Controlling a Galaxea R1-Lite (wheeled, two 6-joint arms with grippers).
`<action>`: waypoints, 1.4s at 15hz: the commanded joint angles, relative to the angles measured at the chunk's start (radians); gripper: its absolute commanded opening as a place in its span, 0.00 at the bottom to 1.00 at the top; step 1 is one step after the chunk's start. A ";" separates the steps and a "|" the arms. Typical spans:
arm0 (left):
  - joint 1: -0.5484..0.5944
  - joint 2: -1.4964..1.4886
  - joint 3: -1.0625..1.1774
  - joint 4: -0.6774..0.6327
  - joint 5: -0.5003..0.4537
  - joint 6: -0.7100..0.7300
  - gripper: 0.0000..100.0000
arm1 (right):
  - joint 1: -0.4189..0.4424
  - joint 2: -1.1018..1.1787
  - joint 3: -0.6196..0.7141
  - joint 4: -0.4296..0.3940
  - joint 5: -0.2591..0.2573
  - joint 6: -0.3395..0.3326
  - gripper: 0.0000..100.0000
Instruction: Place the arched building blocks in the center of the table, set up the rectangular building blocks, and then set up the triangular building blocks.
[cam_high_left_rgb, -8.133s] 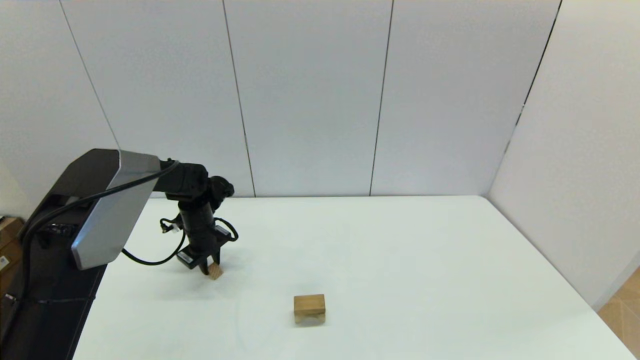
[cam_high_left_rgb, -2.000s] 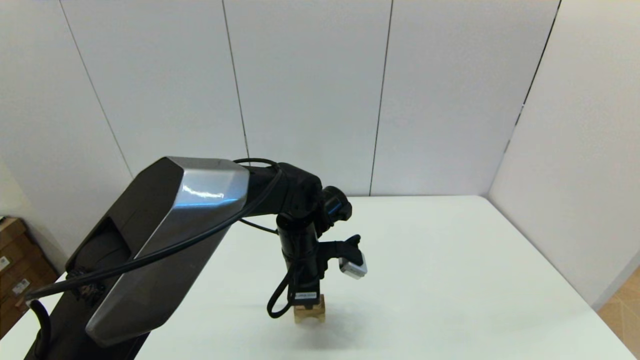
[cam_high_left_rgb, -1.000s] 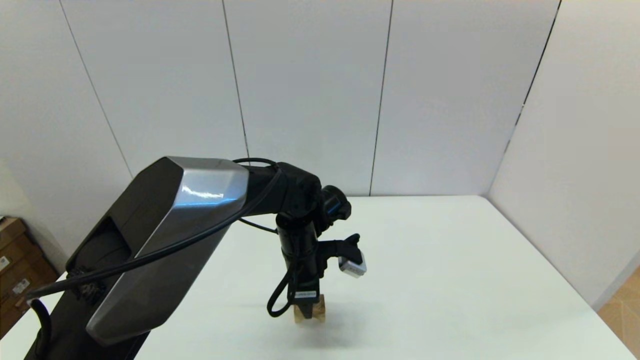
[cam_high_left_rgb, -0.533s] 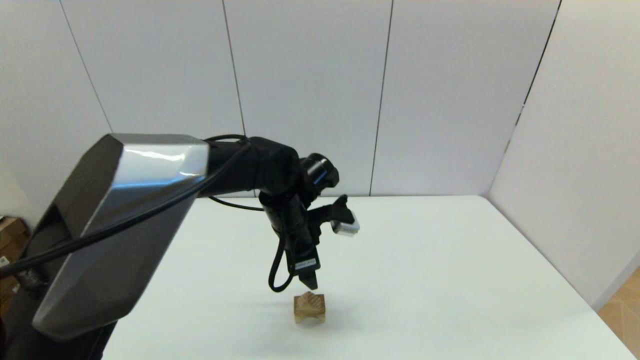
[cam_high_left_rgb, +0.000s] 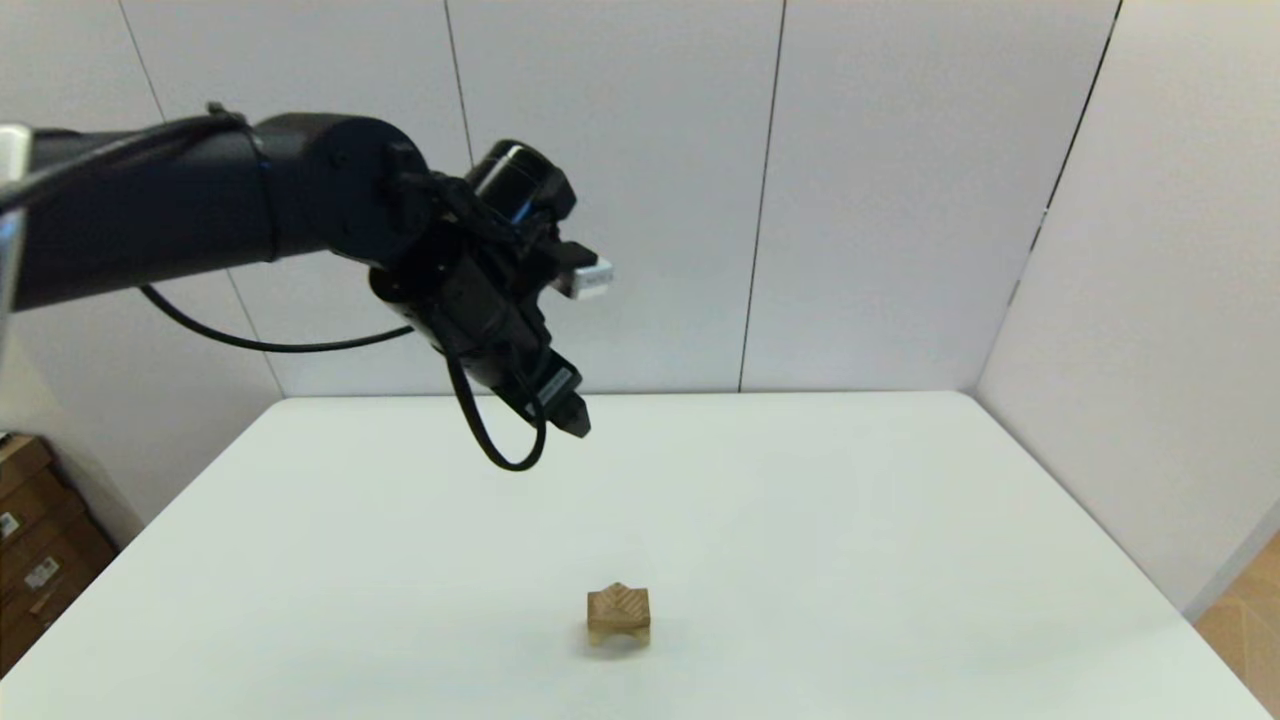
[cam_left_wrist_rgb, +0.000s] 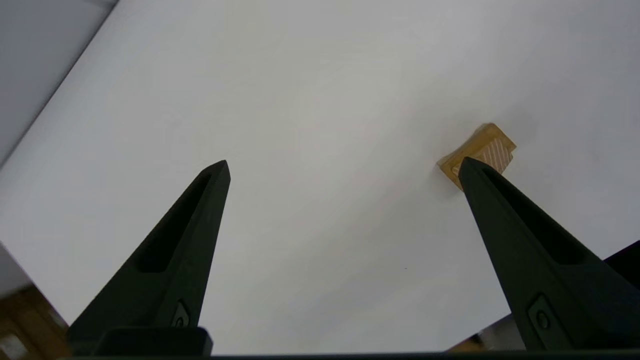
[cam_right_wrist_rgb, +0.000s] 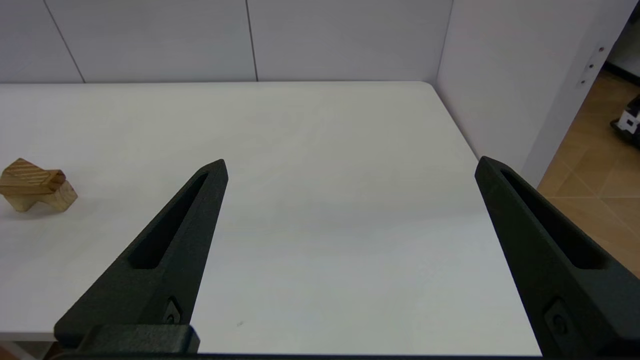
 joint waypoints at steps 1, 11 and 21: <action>0.109 -0.204 0.065 0.012 0.014 -0.085 1.00 | 0.000 0.000 0.000 0.000 0.000 0.000 1.00; 0.456 -0.736 0.409 0.067 0.070 -0.086 1.00 | 0.000 0.001 0.000 0.000 0.000 0.000 1.00; 0.592 -1.156 0.601 0.199 0.064 -0.082 1.00 | 0.000 0.001 0.000 0.000 0.000 0.000 1.00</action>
